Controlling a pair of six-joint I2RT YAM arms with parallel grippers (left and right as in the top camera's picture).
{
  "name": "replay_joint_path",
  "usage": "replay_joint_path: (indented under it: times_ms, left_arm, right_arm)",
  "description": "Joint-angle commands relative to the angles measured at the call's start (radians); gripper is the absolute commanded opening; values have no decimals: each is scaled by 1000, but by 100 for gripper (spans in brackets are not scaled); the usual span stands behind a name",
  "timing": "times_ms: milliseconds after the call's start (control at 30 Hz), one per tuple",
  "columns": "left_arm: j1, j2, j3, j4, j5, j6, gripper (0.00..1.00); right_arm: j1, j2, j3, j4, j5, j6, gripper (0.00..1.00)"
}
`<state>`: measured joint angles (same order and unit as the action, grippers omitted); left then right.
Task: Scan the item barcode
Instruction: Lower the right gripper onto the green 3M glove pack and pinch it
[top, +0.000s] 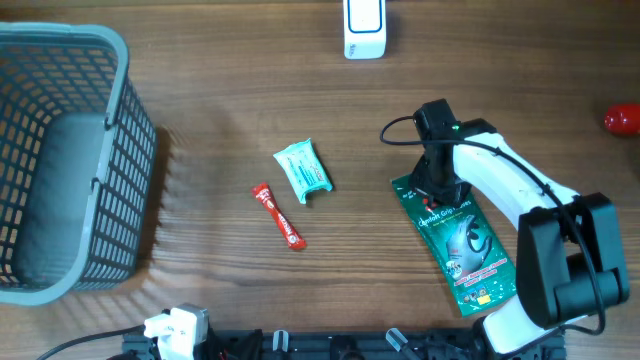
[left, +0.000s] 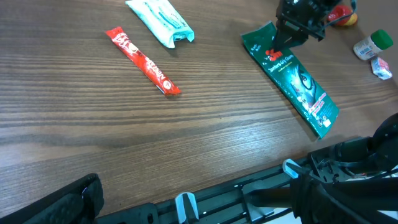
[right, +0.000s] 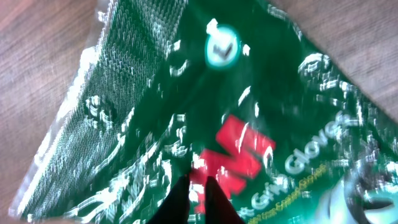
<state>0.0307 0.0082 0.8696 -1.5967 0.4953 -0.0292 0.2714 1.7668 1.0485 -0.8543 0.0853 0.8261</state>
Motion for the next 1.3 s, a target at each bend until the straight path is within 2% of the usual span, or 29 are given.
replay_joint_path:
  times_ms: [0,167,233,400,500,567,633,700,767,833,900,933,967,1067,1100,1133,1233,1267]
  left_arm:
    - [-1,-3,0,2,1,-2,100]
    - [-1,-3,0,2,1,-2,100]
    - [-1,-3,0,2,1,-2,100]
    - [-1,-3,0,2,1,-2,100]
    - [-1,-3,0,2,1,-2,100]
    - [-1,-3,0,2,1,-2,100]
    - [-1,-3,0,2,1,-2,100]
    - [-1,-3,0,2,1,-2,100]
    - [-1,-3,0,2,1,-2,100]
    - [-1,-3,0,2,1,-2,100]
    - [-1,-3,0,2,2,-2,100]
    - [-1,-3,0,2,1,-2,100]
    - [-1,-3,0,2,1,-2,100]
    - [-1,-3,0,2,2,-2,100]
    - [-1,-3,0,2,1,-2,100]
    - [-1,-3,0,2,1,-2,100]
    - [-1,-3,0,2,1,-2,100]
    - [-1,-3,0,2,1,-2,100]
  right_arm:
    - [-2,12,-63,76,54,14,13]
    - [-1,12,-128,258,-88,-79,16]
    - [-1,12,-128,348,-172,-148,23]
    - [0,12,-126,576,-308,-176,35]
    - [0,12,-103,685,-377,-176,37]
    - [0,12,-51,705,-436,-229,37]
    - [0,5,29,639,-460,-328,37]
    - [0,-16,136,462,-422,-444,37]
    - [1,-32,202,308,-331,-494,37]
    - [1,-56,261,62,-101,-512,37]
    - [8,-65,262,-73,44,-511,38]
    - [18,-65,262,-144,102,-508,42]
    - [31,-65,261,-200,133,-507,57]
    - [85,-66,261,-259,145,-457,67]
    - [114,-65,260,-286,156,-447,77]
    - [132,-65,260,-304,166,-431,82]
    - [219,-65,243,-355,180,-403,89]
    - [237,-65,224,-335,182,-404,88]
